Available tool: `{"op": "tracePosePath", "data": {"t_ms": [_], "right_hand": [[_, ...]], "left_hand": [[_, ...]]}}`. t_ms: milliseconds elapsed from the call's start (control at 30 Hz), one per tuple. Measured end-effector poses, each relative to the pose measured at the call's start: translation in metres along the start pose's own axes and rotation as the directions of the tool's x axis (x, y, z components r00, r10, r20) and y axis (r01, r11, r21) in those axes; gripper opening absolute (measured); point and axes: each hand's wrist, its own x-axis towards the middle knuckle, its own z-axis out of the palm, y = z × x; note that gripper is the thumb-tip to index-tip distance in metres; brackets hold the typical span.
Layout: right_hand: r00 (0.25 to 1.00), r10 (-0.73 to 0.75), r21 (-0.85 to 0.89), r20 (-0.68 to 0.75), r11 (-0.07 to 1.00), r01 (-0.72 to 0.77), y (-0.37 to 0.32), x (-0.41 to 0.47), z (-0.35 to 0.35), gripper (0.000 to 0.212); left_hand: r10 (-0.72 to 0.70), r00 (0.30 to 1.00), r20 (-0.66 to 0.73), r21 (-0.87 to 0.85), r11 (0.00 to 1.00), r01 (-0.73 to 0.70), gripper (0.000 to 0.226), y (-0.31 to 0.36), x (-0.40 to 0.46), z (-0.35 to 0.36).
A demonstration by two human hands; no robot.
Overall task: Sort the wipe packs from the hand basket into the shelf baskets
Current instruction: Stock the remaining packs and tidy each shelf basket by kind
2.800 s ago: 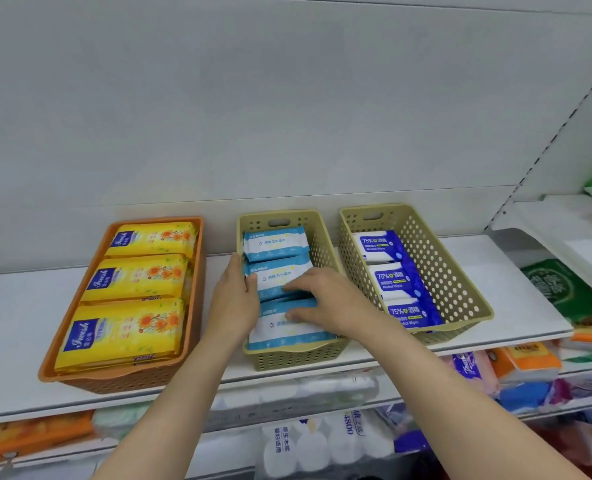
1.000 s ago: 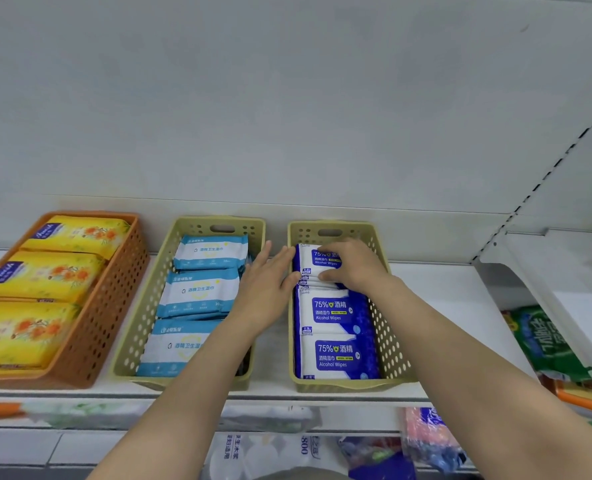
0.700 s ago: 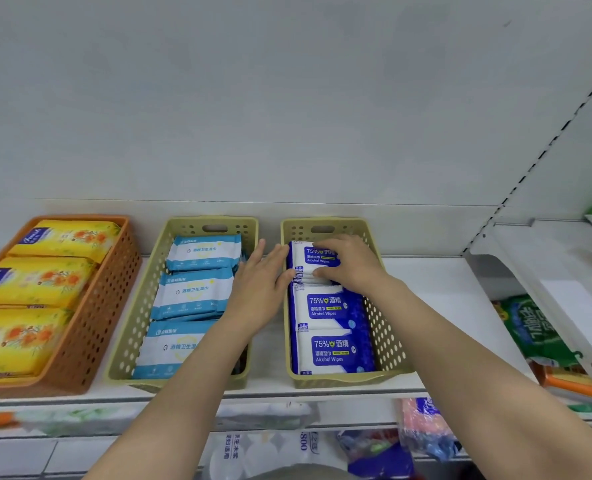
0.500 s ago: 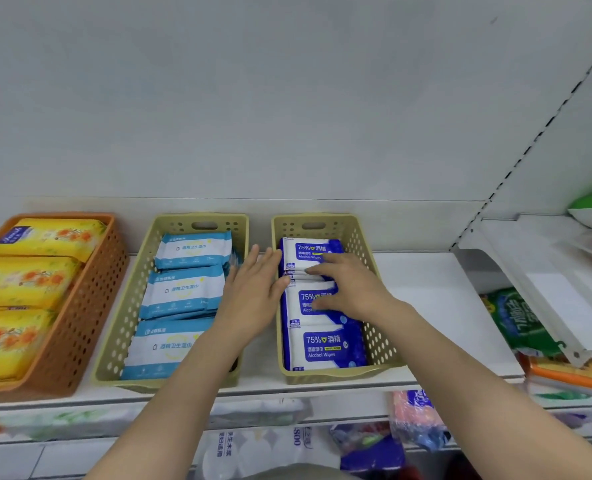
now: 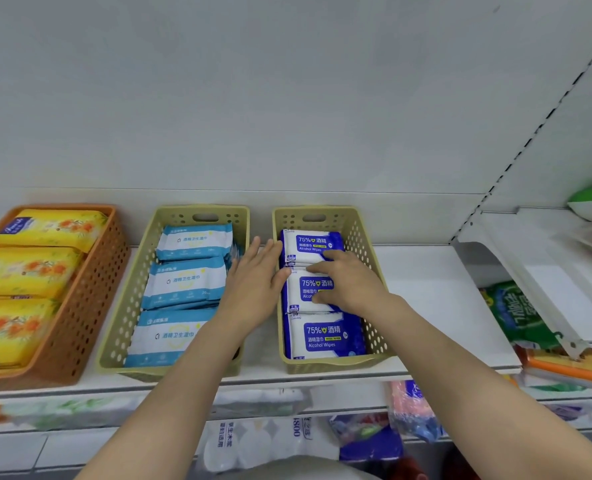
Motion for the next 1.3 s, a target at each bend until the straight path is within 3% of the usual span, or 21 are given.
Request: {"op": "tracePosePath", "data": {"t_ms": [200, 367, 767, 867, 1000, 1100, 1300], "right_hand": [[0.993, -0.066, -0.015, 0.102, 0.998, 0.067, -0.01, -0.022, -0.003, 0.092], [0.983, -0.067, -0.146, 0.169, 0.985, 0.092, -0.016, -0.033, 0.012, 0.098], [0.981, -0.065, -0.081, 0.18, 0.993, 0.081, -0.006, -0.028, 0.016, 0.1], [0.984, -0.08, -0.034, 0.16, 0.996, 0.087, -0.005, -0.026, 0.012, 0.094], [0.997, -0.034, 0.081, -0.071, 0.996, 0.04, 0.003, -0.019, 0.002, 0.063], [0.998, -0.042, 0.031, -0.052, 0.999, 0.044, 0.003, -0.015, 0.003, 0.052], [0.995, -0.072, -0.007, -0.067, 0.997, 0.072, 0.002, -0.012, 0.007, 0.051]], "left_hand": [[0.005, 1.0, 0.004, -0.004, 1.0, -0.005, 0.059, 0.0, 0.0, 0.0], [0.007, 1.0, 0.008, 0.006, 1.0, -0.007, 0.058, 0.0, 0.001, -0.001], [0.003, 1.0, 0.007, 0.014, 1.0, -0.003, 0.059, 0.001, 0.001, 0.0], [0.001, 1.0, 0.005, 0.017, 1.0, -0.001, 0.059, 0.001, 0.001, 0.0], [0.008, 1.0, 0.001, 0.012, 1.0, -0.008, 0.059, 0.0, 0.001, 0.0], [0.004, 1.0, 0.002, -0.001, 1.0, -0.004, 0.059, 0.0, 0.0, 0.001], [0.007, 1.0, 0.003, 0.007, 1.0, -0.007, 0.059, 0.001, 0.0, -0.001]]}}
